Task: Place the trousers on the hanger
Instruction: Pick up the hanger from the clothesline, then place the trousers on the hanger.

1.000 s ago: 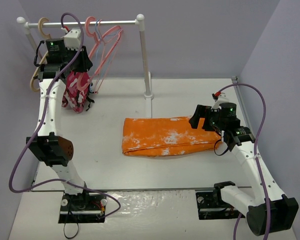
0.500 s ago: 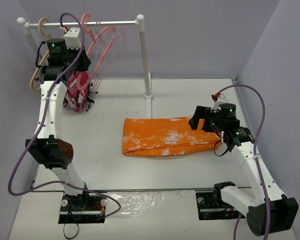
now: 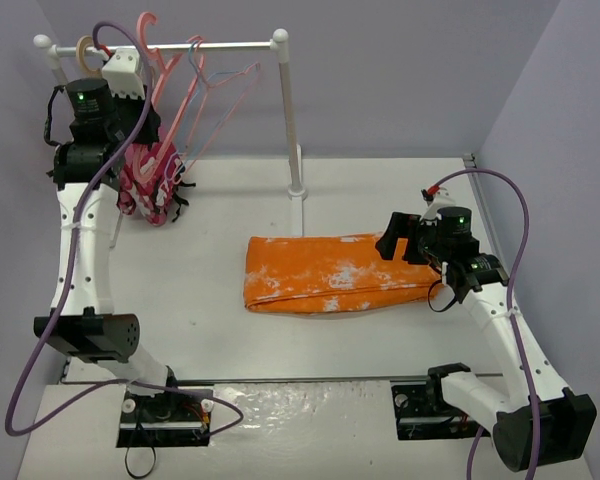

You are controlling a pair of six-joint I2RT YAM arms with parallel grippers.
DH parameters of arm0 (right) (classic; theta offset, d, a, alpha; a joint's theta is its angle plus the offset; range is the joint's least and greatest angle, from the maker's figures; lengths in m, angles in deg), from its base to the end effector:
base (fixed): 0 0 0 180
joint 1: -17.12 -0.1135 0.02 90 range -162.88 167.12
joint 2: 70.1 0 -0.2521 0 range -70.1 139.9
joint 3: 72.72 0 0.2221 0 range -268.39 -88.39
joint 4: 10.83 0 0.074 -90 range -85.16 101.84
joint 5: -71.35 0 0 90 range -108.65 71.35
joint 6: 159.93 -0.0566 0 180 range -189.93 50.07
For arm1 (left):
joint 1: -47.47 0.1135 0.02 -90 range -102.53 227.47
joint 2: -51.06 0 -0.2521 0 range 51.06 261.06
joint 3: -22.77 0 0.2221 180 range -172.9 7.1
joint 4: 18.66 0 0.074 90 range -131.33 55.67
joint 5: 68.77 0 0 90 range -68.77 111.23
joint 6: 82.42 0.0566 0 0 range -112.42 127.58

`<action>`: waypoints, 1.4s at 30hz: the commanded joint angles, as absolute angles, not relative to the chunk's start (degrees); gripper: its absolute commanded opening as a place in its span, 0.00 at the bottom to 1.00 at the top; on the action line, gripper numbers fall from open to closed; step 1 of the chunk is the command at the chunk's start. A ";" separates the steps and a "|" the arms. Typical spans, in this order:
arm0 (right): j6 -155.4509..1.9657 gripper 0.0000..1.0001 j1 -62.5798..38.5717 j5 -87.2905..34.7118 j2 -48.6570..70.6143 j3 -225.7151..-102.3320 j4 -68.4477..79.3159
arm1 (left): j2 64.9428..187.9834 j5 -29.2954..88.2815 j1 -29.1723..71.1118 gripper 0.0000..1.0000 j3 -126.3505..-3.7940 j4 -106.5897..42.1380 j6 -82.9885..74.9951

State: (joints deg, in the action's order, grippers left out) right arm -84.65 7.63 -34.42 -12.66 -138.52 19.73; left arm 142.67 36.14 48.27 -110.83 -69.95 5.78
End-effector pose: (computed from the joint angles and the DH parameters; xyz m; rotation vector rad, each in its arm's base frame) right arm 0.2174 0.0519 0.3097 -0.0935 1.9806 0.5456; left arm 0.3193 -0.0101 0.4933 0.1524 1.7267 -0.2382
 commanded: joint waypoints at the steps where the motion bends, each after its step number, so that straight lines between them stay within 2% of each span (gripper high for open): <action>1: -84.33 1.00 6.99 -36.14 -11.54 -139.22 17.50 | 133.87 30.53 48.08 0.00 -104.23 -68.69 7.38; 5: -84.08 1.00 5.66 -36.24 -10.35 -140.48 17.58 | 126.87 26.54 48.08 0.00 -92.65 -67.78 6.36; 9: -83.57 1.00 3.42 -35.51 -8.02 -142.05 17.50 | 120.33 22.14 48.24 0.00 -86.56 -67.67 5.53; 16: -84.49 0.99 -10.02 -27.58 -0.49 -145.04 14.94 | 108.07 12.49 48.52 0.00 -71.74 -69.21 -1.31; 23: -87.71 0.96 -19.54 -22.31 10.40 -144.87 8.51 | 98.21 14.24 48.10 0.00 -60.69 -74.36 -6.29; 28: -91.24 0.92 -20.23 -17.05 15.13 -139.21 5.56 | 93.19 17.04 45.35 0.00 -52.80 -75.03 -10.66; 35: -97.56 0.93 -19.74 -13.04 18.80 -133.32 10.67 | 89.59 19.26 44.06 0.00 -49.37 -76.87 -12.29; 42: -101.24 0.94 -11.37 -11.84 19.00 -129.51 19.37 | 88.59 27.13 41.61 0.00 -43.34 -69.63 -15.86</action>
